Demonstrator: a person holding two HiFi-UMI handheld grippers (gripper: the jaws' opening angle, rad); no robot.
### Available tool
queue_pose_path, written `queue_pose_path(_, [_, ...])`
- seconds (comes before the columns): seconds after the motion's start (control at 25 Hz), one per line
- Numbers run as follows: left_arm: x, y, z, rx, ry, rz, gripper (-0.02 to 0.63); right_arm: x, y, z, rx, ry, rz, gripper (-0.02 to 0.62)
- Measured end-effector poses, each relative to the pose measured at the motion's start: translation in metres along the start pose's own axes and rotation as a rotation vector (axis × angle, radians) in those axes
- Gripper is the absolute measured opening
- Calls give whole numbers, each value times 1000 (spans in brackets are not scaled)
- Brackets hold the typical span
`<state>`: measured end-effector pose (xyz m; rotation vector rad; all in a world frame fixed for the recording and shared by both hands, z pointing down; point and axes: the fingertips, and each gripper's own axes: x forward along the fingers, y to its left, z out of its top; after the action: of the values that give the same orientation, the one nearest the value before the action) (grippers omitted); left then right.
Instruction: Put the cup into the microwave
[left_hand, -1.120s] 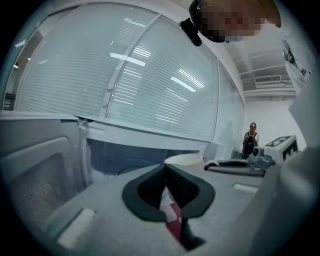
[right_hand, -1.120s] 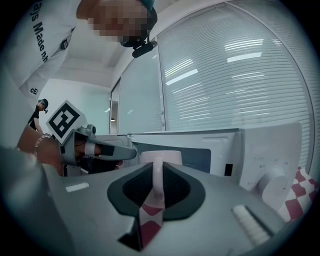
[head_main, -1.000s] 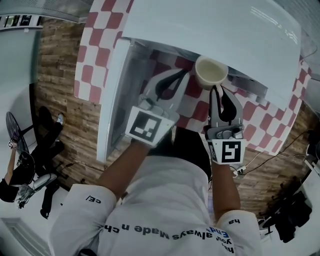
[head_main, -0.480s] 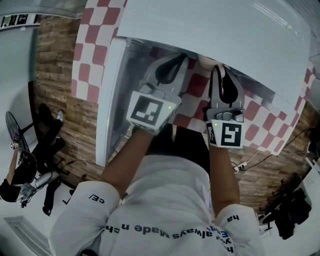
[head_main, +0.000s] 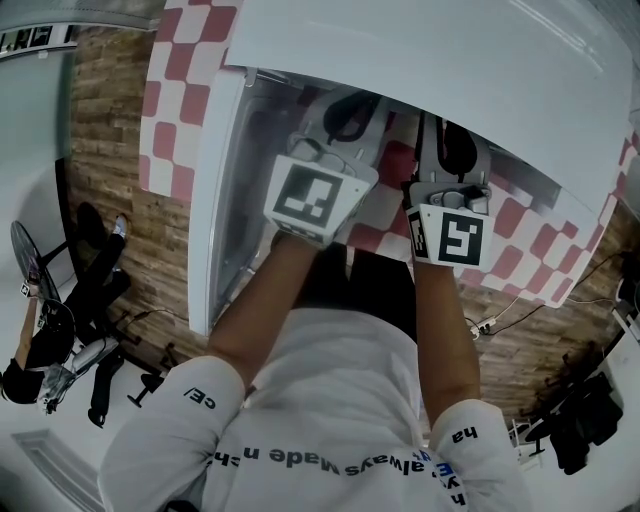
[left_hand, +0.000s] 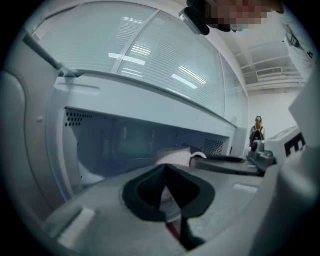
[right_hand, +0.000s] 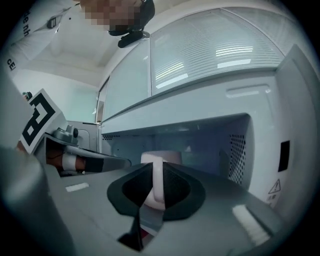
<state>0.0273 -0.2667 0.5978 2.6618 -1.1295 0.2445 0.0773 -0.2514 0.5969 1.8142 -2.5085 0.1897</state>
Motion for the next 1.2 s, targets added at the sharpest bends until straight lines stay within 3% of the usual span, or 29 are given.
queue_pose_path(0.72, [4, 10, -12, 21, 20, -8, 0, 11, -7, -17, -7, 9, -8, 37])
queue_pose_path(1.2, [0, 3, -24, 58, 53, -62, 0, 6, -4, -25, -32, 25, 7, 38])
